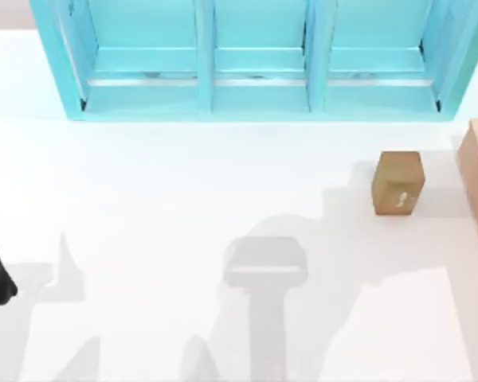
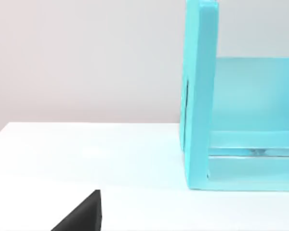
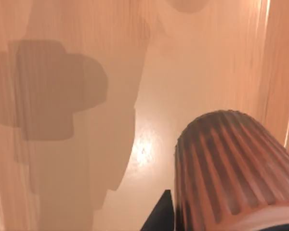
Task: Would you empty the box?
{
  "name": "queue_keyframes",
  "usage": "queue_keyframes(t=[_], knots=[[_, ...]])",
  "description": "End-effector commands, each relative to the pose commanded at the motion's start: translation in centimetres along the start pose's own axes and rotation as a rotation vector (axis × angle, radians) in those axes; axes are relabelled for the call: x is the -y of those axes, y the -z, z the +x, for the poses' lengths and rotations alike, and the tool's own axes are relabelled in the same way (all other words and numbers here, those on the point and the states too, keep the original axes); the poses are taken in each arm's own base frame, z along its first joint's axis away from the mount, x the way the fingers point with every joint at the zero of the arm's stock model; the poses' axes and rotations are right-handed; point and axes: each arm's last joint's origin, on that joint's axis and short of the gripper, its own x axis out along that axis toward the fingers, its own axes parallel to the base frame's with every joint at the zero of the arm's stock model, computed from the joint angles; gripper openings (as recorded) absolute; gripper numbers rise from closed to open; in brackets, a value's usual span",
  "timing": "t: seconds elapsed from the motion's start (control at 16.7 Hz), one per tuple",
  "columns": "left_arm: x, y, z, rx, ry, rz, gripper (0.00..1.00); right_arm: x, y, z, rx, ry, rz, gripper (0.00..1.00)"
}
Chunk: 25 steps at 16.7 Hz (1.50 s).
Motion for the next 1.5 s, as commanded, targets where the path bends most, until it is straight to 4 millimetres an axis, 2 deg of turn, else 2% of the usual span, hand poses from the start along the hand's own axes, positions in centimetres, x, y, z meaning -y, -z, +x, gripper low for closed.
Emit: queue_keyframes(t=[0.18, 0.48, 0.6, 0.72, 0.9, 1.08, 1.2, 1.32, 1.38, 1.5], knots=[[0.0, 0.0, 0.0, 0.000, 0.000, 0.000, 1.00, 0.7, 0.8, -0.4, -0.045, -0.010, 0.010, 0.00], [0.0, 0.0, 0.0, 0.000, 0.000, 0.000, 1.00, 0.5, 0.7, -0.1, -0.050, -0.013, 0.008, 0.00], [0.0, 0.0, 0.0, 0.000, 0.000, 0.000, 1.00, -0.6, 0.3, 0.2, -0.053, -0.015, 0.011, 0.00], [0.0, 0.0, 0.0, 0.000, 0.000, 0.000, 1.00, -3.0, -0.4, 0.7, -0.056, -0.016, 0.018, 0.00], [0.0, 0.0, 0.0, 0.000, 0.000, 0.000, 1.00, -9.6, -1.2, 1.8, -0.059, -0.013, 0.030, 0.00], [0.0, 0.0, 0.0, 0.000, 0.000, 0.000, 1.00, -18.9, -0.2, 3.3, -0.066, -0.005, 0.039, 0.00], [0.0, 0.0, 0.0, 0.000, 0.000, 0.000, 1.00, -25.4, 2.1, 4.4, -0.067, 0.003, 0.036, 0.00], [0.0, 0.0, 0.0, 0.000, 0.000, 0.000, 1.00, -31.0, 5.5, 5.4, -0.064, 0.009, 0.027, 0.00], [0.0, 0.0, 0.0, 0.000, 0.000, 0.000, 1.00, -33.3, 7.3, 5.9, -0.061, 0.010, 0.022, 0.00], [0.0, 0.0, 0.0, 0.000, 0.000, 0.000, 1.00, -36.5, 10.8, 6.7, -0.055, 0.008, 0.016, 0.00]])
